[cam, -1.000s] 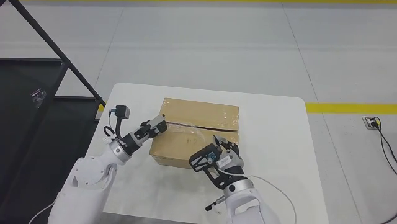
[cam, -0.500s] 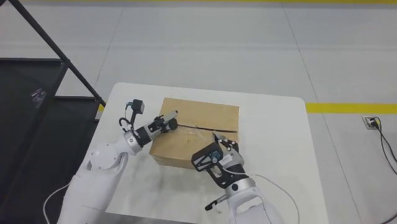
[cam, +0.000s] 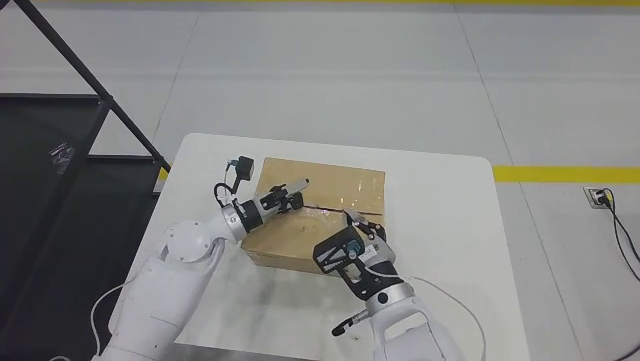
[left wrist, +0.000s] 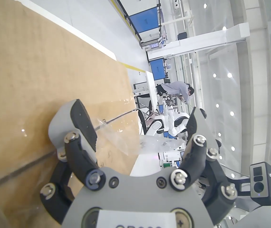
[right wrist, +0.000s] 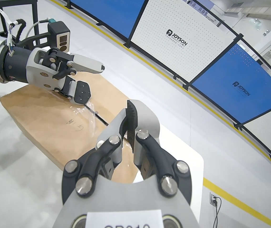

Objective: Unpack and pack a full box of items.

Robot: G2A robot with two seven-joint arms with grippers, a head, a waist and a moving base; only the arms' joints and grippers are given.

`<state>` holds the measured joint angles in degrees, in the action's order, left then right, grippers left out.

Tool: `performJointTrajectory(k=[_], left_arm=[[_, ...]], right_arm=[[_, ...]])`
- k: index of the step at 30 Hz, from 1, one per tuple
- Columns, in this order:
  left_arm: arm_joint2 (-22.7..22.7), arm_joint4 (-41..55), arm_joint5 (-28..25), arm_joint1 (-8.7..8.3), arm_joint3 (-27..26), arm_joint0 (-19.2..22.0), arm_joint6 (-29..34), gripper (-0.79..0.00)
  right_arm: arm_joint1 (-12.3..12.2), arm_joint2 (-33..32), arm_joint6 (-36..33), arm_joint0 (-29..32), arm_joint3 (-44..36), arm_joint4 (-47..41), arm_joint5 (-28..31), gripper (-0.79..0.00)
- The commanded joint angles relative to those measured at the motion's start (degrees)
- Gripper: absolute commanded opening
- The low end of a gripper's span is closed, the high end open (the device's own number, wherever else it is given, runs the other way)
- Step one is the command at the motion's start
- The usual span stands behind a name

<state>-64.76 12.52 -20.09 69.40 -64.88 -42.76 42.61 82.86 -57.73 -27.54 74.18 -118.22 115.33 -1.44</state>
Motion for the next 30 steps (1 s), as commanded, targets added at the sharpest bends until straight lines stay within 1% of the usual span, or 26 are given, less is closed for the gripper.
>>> performJointTrajectory(k=[1,6,9,10,11,12,13,14,17,23,27,30], left_arm=[[0.27,0.04,-0.16,0.12,0.68,0.37,0.06,0.000],[0.64,0.23,-0.77,0.34,1.86,0.93,0.37,0.000],[0.68,0.31,-0.95,0.40,2.23,1.09,0.64,0.000],[0.63,0.28,-1.12,0.40,2.34,1.12,0.73,0.000],[0.58,0.28,-1.23,0.40,2.44,1.14,0.80,0.000],[0.54,0.29,-1.30,0.40,2.51,1.14,0.87,0.000],[0.48,0.30,-1.35,0.39,2.57,1.15,0.94,0.000],[0.41,0.41,-1.42,0.40,2.62,1.13,0.92,0.000],[0.28,0.45,-1.57,0.40,2.76,1.11,1.07,0.000],[0.14,0.87,-1.87,0.45,2.94,1.15,1.56,0.000],[0.10,1.16,-1.98,0.50,3.13,1.16,1.68,0.000],[0.15,1.24,-2.01,0.56,3.31,1.21,1.77,0.000]], right_arm=[[0.03,-0.30,0.07,0.17,-0.21,-0.09,0.12,-0.785],[0.14,-0.75,0.17,0.38,-0.30,-0.14,0.62,-0.785],[0.19,-1.29,-1.59,0.08,0.14,-1.39,2.81,-0.785],[0.20,-1.70,-2.26,-0.17,0.39,-2.02,3.69,-0.573],[0.20,-2.15,-2.95,-0.37,0.70,-2.35,4.36,-0.449],[0.19,-2.47,-3.76,-0.53,1.02,-2.70,5.26,-0.228],[0.19,-2.87,-4.42,-0.73,1.17,-3.26,6.06,-0.043],[0.17,-3.41,-5.03,-0.85,1.31,-3.54,6.52,0.000],[-0.01,-5.00,-6.68,-0.79,1.32,-3.25,8.40,0.000],[-0.61,-8.12,-11.07,-0.34,0.53,2.16,12.50,0.000],[-1.09,-9.50,-11.15,0.22,-0.66,5.71,16.18,0.000],[-1.51,-9.95,-9.89,0.76,-1.88,8.86,19.54,0.000]])
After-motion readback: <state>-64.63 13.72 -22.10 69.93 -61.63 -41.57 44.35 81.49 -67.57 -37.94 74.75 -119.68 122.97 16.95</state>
